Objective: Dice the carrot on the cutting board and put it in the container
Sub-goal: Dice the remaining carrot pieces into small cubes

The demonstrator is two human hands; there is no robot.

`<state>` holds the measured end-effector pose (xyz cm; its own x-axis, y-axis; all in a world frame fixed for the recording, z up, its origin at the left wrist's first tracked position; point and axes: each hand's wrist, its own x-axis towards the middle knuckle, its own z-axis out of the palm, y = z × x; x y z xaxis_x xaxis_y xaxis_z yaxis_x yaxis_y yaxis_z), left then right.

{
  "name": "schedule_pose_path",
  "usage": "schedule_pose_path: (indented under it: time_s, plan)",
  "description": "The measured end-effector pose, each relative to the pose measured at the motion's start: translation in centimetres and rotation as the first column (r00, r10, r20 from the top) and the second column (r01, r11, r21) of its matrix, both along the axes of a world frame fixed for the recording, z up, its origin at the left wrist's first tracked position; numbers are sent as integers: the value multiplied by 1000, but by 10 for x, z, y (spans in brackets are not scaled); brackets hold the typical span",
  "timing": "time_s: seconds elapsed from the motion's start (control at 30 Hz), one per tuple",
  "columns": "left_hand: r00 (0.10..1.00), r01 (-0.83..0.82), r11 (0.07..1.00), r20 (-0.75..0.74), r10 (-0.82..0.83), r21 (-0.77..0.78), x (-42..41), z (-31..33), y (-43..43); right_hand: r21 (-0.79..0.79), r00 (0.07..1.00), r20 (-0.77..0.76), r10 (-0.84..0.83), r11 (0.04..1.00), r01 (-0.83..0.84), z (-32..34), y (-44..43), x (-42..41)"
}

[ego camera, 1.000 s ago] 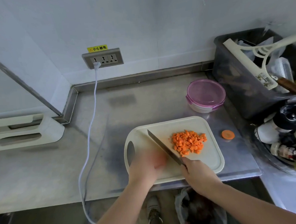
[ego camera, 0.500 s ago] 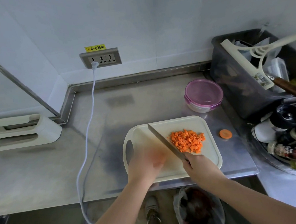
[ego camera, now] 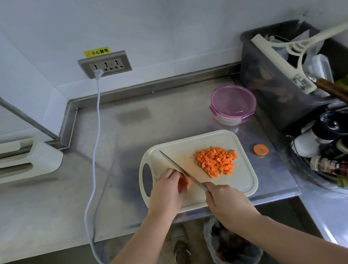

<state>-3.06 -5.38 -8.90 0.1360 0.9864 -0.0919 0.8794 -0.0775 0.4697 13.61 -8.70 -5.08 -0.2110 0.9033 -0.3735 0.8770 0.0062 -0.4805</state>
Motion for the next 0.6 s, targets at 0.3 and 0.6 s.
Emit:
schedule_pose_path:
  time_s: [0.3,0.6]
  plan:
    - [1000,-14,998,-13,15,55,0,-6,3,-41,1000,27,14,999,-13,-3,-1,-1]
    - [1000,-10,1000,-6,10,-1,-2,-5,1,-67,973,177,148,988,-138,5,9,3]
